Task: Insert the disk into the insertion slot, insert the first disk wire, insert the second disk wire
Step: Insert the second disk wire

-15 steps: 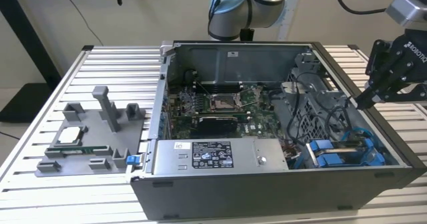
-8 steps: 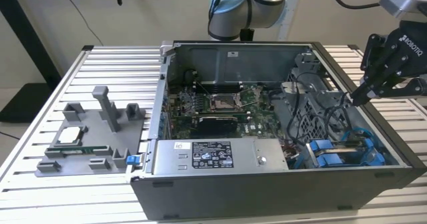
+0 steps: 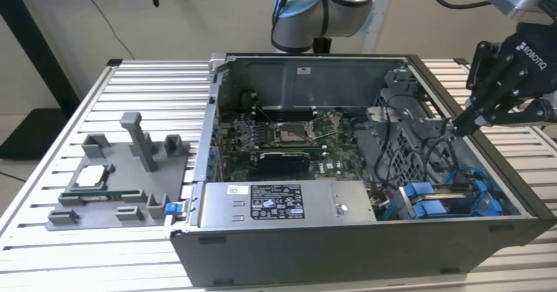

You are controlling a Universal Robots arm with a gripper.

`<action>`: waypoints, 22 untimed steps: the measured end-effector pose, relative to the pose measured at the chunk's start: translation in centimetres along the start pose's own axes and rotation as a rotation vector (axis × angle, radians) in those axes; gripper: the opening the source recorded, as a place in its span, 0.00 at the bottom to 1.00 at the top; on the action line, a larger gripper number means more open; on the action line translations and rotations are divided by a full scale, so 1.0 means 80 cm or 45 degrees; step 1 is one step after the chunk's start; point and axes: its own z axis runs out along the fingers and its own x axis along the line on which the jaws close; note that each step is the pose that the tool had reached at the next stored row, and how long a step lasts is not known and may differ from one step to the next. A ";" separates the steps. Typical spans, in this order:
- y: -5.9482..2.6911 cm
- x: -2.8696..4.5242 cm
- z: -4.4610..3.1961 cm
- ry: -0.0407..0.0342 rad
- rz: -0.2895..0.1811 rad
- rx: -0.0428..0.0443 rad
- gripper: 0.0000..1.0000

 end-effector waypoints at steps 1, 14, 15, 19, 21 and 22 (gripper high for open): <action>0.001 0.0001 0.0000 0.0000 0.000 0.001 0.00; 0.001 0.0001 0.0001 0.0004 0.000 0.001 0.00; 0.001 0.0001 0.0001 0.0004 0.000 0.001 0.00; 0.008 0.0004 0.0011 0.0024 -0.001 0.010 0.00; 0.015 0.0009 0.0022 0.0045 -0.002 0.024 0.00; 0.019 0.0011 0.0028 0.0057 -0.003 0.032 0.00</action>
